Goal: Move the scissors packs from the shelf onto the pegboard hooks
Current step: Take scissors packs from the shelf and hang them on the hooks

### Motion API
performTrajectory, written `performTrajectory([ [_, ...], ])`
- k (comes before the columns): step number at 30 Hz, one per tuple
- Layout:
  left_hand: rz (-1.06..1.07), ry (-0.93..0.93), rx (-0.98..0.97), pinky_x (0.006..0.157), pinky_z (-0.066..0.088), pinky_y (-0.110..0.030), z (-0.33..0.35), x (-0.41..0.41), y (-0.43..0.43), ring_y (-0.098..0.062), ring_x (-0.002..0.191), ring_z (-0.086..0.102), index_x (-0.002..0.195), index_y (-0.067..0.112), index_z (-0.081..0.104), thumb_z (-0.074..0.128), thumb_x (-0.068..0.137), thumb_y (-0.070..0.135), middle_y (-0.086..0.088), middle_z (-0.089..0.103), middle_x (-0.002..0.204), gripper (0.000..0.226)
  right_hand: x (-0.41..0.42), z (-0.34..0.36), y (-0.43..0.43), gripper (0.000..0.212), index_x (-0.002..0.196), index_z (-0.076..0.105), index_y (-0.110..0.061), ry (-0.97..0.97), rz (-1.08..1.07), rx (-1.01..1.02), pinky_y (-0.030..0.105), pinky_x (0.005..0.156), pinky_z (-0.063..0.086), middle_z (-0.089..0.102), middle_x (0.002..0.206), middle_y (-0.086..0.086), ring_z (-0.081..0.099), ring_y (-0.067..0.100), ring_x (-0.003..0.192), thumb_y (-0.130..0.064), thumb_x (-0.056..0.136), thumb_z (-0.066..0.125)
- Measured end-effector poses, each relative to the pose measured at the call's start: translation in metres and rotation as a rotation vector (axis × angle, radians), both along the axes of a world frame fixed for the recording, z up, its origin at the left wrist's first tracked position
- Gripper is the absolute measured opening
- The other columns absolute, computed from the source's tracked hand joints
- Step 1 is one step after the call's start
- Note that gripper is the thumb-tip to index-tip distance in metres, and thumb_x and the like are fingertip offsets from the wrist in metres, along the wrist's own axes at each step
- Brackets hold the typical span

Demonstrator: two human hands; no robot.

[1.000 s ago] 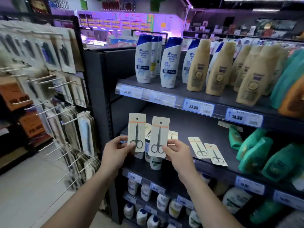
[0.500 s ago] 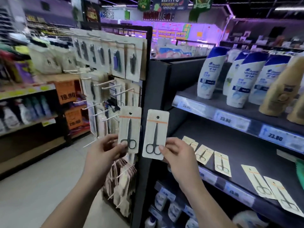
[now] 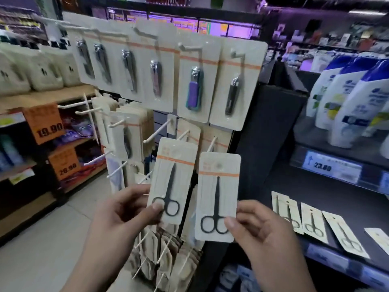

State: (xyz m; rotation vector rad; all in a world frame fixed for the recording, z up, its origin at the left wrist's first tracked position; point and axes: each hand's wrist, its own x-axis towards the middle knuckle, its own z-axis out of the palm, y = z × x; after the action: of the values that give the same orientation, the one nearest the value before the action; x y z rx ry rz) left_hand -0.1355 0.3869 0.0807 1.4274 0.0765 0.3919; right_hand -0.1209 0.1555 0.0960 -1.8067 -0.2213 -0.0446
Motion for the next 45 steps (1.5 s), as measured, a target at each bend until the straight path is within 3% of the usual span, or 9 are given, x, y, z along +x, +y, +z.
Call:
performTrajectory([
  [6,-0.029,0.021,0.021,0.062,0.061,-0.025,-0.008,0.012,0.03,-0.017,0.062,0.07,0.09,0.018,0.081,0.073,0.069,0.011,-0.018,0.077,0.073,0.024,-0.002,-0.003,0.028,0.016,0.085,0.076,-0.021,0.034,-0.032,0.023,0.011,0.066,0.056,0.082,0.08,0.001,0.075,0.007,0.071,-0.005,0.083,0.076],
  [12,-0.046,0.026,0.005,0.063,0.06,-0.023,-0.008,0.016,0.038,-0.019,0.066,0.071,0.092,0.015,0.08,0.074,0.072,0.009,-0.017,0.078,0.076,0.022,-0.002,-0.007,0.043,0.017,0.087,0.076,-0.022,0.017,-0.086,-0.005,0.017,0.068,0.06,0.082,0.083,-0.001,0.077,0.013,0.075,-0.005,0.085,0.075],
  [26,-0.108,0.011,0.042,0.067,0.061,-0.025,-0.007,0.022,0.039,-0.023,0.071,0.069,0.095,0.013,0.079,0.075,0.077,0.007,-0.025,0.075,0.08,0.02,-0.011,-0.01,0.048,0.019,0.086,0.075,-0.023,-0.04,-0.177,0.022,0.01,0.064,0.056,0.082,0.082,-0.006,0.075,0.003,0.073,-0.004,0.084,0.075],
  [32,-0.143,0.002,0.019,0.065,0.058,-0.021,-0.01,0.023,0.038,-0.021,0.07,0.068,0.094,0.015,0.079,0.075,0.075,0.009,-0.017,0.077,0.077,0.021,-0.012,-0.01,0.051,0.022,0.084,0.074,-0.027,-0.033,-0.199,0.031,0.007,0.061,0.054,0.081,0.08,-0.006,0.074,0.003,0.073,-0.005,0.085,0.075],
  [40,-0.146,0.013,-0.011,0.07,0.061,-0.026,-0.015,0.032,0.04,-0.023,0.074,0.071,0.1,0.007,0.075,0.076,0.073,0.013,-0.019,0.078,0.083,0.028,-0.004,-0.012,0.051,0.014,0.092,0.074,-0.026,-0.05,-0.221,-0.002,0.01,0.069,0.057,0.081,0.085,-0.008,0.075,0.005,0.08,-0.012,0.087,0.074],
  [45,-0.164,0.0,-0.009,0.069,0.06,-0.024,-0.016,0.031,0.04,-0.02,0.073,0.069,0.097,0.013,0.078,0.075,0.074,0.013,-0.02,0.077,0.082,0.023,-0.004,-0.012,0.051,0.015,0.094,0.074,-0.025,-0.058,-0.212,-0.001,0.01,0.069,0.056,0.081,0.086,-0.008,0.075,0.004,0.08,-0.011,0.088,0.073],
])
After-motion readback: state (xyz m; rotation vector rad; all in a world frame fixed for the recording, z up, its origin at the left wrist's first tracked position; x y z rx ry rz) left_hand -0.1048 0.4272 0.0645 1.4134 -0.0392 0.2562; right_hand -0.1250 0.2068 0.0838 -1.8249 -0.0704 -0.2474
